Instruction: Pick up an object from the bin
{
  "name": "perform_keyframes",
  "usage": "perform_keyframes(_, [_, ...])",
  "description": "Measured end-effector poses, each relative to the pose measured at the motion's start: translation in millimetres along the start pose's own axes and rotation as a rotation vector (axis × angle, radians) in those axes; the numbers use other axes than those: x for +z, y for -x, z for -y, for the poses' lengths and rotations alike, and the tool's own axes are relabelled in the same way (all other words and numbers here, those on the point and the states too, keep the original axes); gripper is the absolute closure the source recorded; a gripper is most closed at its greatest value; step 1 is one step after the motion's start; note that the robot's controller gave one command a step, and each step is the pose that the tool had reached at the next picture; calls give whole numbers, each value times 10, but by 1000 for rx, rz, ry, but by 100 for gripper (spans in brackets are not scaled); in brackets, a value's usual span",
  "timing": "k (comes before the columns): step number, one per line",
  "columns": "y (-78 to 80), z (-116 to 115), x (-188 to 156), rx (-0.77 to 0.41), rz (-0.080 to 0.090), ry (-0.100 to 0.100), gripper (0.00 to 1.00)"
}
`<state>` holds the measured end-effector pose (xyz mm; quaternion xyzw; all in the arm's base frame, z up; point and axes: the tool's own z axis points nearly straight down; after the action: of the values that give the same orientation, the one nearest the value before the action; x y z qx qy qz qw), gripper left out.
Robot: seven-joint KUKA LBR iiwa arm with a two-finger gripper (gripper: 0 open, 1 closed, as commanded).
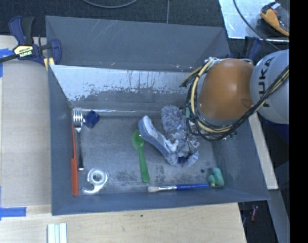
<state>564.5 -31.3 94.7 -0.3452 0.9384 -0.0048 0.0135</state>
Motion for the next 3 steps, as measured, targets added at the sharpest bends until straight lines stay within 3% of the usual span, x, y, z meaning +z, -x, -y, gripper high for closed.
perform_keyframes(1, [-63, 170, 82, 12, 4, 0, 100])
perform_keyframes(2, [18, 174, 204, 41, -6, 3, 100])
perform_keyframes(3, [2, 175, 178, 37, -1, 2, 100])
